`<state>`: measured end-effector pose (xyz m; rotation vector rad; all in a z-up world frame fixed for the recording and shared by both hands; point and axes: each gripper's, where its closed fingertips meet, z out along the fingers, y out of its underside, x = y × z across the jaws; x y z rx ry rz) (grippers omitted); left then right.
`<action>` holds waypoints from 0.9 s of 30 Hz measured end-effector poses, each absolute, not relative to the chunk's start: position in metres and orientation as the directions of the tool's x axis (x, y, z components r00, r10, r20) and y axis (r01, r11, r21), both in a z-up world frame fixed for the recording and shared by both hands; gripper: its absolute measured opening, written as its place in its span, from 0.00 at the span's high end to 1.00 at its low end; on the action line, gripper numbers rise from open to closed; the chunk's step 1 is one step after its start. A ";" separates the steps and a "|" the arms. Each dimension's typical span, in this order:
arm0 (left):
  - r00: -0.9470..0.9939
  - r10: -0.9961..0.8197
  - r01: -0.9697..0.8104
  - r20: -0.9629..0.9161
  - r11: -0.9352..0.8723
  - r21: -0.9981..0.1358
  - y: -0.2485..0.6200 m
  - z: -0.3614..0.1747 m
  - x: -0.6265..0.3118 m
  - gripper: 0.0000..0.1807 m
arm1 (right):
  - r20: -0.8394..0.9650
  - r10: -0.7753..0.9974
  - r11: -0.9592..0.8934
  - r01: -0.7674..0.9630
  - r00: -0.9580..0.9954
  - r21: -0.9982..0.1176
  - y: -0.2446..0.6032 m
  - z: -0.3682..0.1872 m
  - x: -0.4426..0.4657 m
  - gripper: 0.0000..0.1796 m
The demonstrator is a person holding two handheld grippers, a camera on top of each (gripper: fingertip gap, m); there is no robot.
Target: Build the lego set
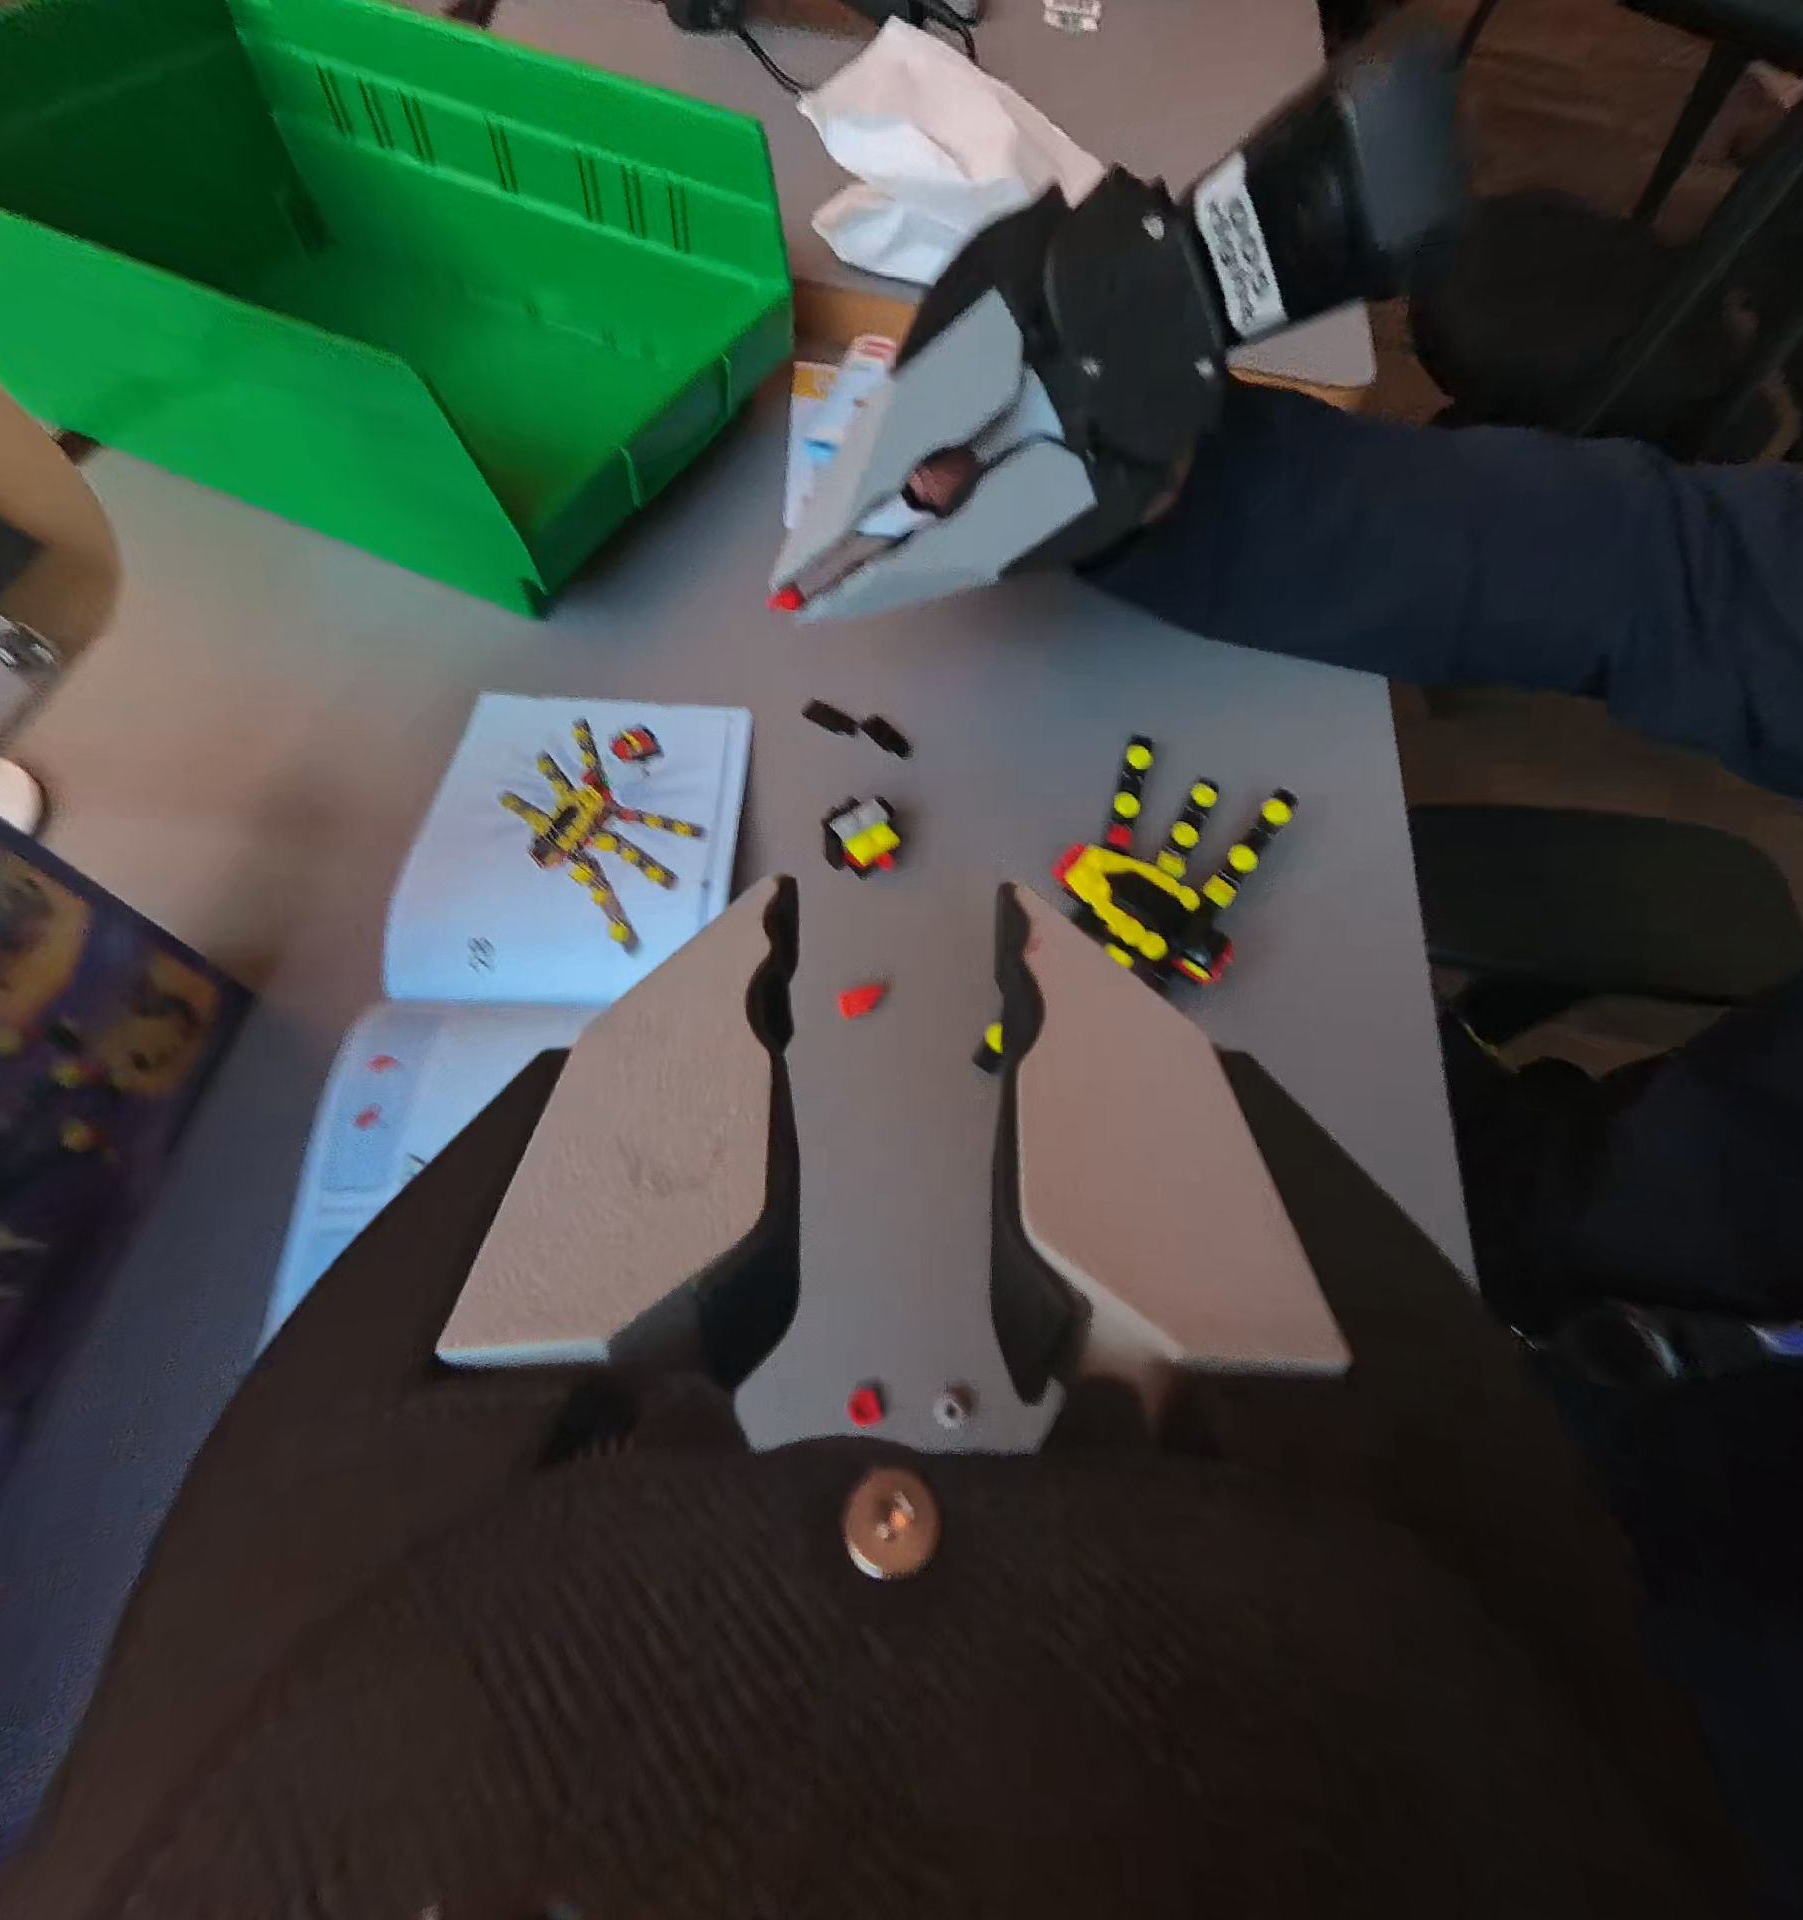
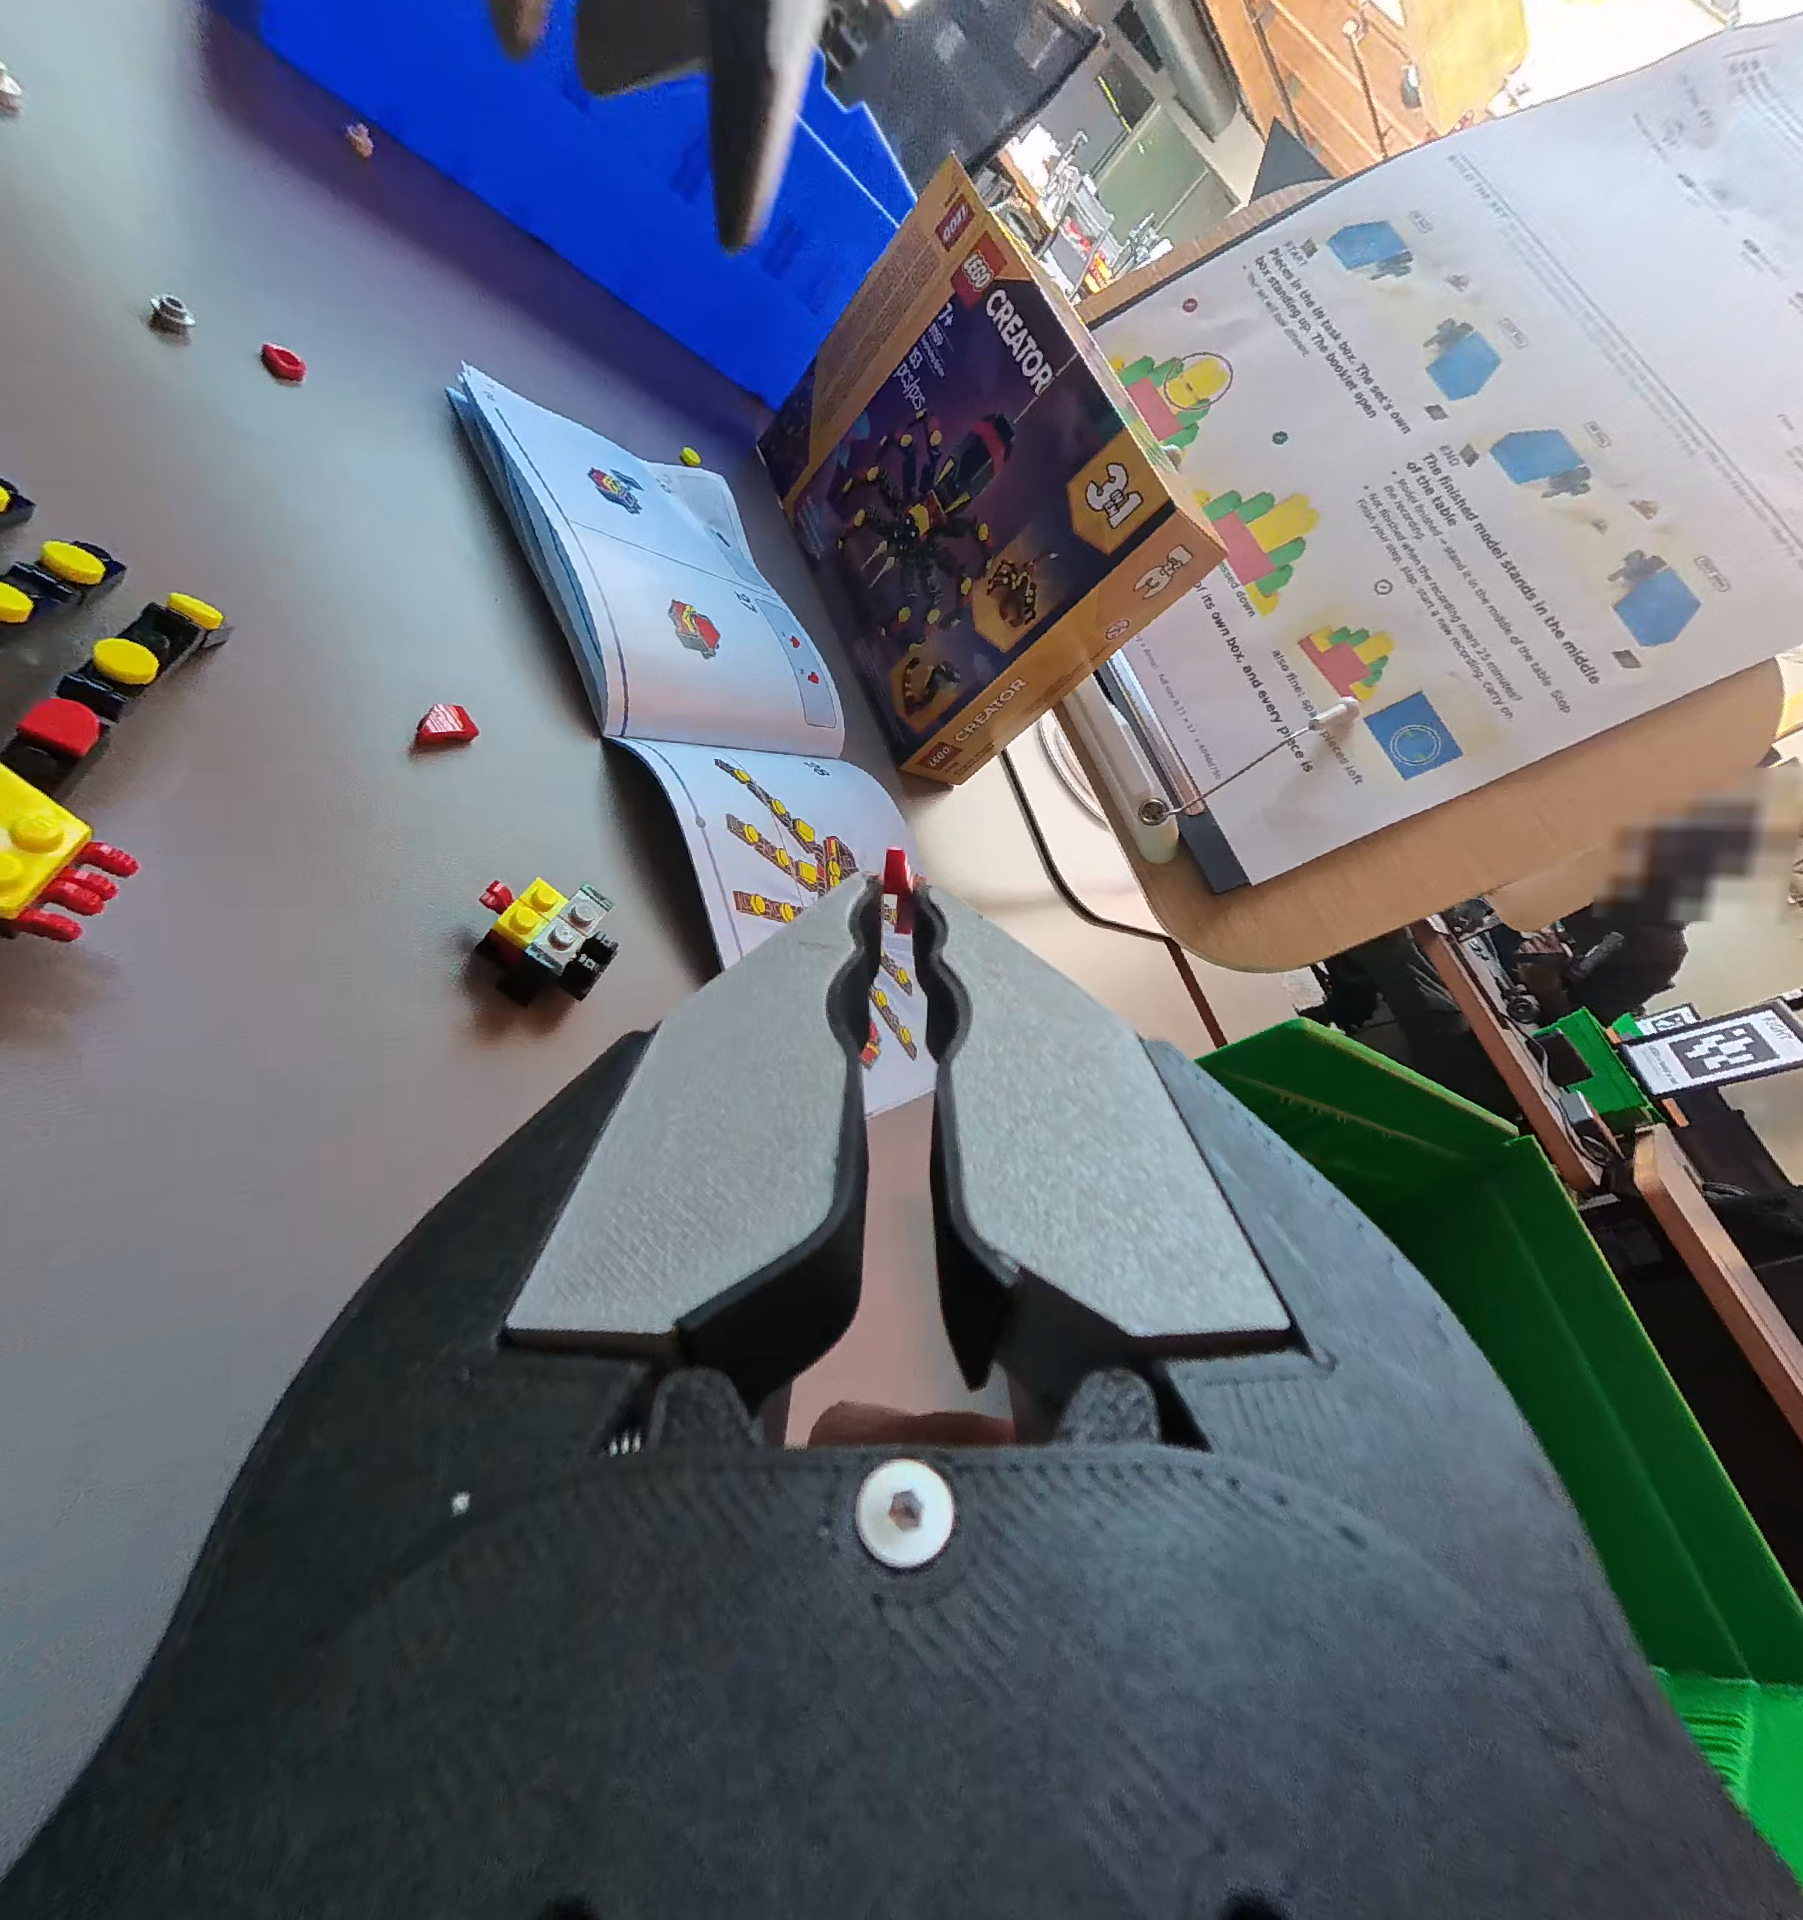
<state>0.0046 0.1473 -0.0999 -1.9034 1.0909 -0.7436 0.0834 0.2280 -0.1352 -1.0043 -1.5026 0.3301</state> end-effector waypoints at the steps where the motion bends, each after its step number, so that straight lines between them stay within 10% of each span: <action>1: 0.440 -0.890 -0.405 0.116 -0.312 -0.859 0.137 -0.106 0.002 0.81 | 0.663 0.740 0.580 0.388 0.116 -0.716 0.228 -0.135 0.083 0.99; 27: 0.429 -0.895 -0.320 0.124 -0.279 -0.905 0.105 -0.156 -0.031 0.83 | 0.593 0.785 0.512 0.350 0.179 -0.784 0.220 -0.141 0.072 0.99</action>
